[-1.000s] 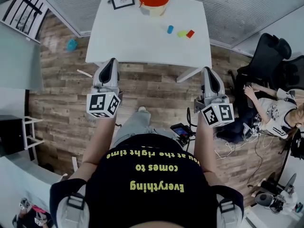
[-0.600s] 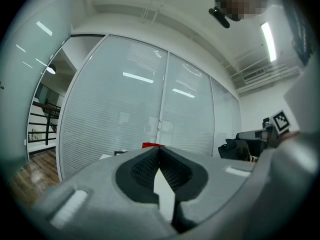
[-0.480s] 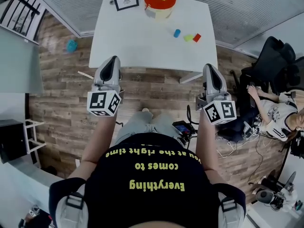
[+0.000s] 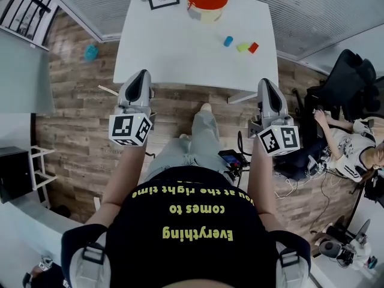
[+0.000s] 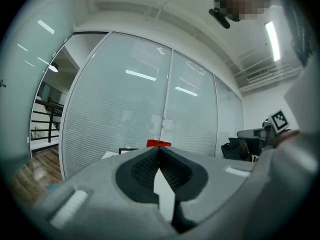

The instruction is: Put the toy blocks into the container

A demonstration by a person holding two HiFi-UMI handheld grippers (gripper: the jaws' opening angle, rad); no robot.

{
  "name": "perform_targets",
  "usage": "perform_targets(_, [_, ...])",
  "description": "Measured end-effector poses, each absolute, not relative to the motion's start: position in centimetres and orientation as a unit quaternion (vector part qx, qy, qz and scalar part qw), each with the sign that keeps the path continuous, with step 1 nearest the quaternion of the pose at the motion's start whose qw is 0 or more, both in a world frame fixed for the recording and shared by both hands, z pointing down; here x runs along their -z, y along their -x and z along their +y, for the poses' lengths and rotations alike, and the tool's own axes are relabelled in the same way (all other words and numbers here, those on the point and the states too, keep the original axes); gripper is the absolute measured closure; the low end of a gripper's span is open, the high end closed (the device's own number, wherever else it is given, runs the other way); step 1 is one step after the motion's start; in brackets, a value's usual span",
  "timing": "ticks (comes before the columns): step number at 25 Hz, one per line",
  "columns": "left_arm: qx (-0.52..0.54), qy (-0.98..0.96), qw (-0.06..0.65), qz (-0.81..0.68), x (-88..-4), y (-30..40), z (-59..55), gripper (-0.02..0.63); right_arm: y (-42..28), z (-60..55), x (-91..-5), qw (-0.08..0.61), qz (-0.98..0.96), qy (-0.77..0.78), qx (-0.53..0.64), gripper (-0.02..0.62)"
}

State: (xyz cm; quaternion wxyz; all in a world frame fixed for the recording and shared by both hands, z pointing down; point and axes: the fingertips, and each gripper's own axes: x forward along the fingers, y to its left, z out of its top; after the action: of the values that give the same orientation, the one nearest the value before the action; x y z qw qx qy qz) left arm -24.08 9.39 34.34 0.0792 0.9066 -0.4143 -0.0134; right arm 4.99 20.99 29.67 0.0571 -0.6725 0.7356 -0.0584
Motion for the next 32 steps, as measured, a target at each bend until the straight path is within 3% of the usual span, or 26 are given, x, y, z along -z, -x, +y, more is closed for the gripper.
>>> perform_targets(32, [0.012,-0.878,0.054,-0.475,-33.1,19.2,-3.9,0.607,-11.5,3.1,-30.0,0.056,0.774,0.627,0.069,0.591])
